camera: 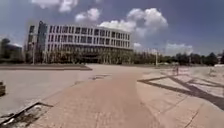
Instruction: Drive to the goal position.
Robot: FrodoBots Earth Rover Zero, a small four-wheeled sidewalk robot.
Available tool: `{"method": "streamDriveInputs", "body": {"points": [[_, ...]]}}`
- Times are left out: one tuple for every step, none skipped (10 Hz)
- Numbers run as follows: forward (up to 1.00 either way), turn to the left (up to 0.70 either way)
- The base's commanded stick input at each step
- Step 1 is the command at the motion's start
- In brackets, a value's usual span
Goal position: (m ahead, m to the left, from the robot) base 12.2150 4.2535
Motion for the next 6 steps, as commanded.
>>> {"method": "streamDriveInputs", "body": {"points": [[0.85, 0.00], [0.85, 0.00], [0.85, 0.00], [0.85, 0.00], [0.85, 0.00], [0.85, 0.00]]}}
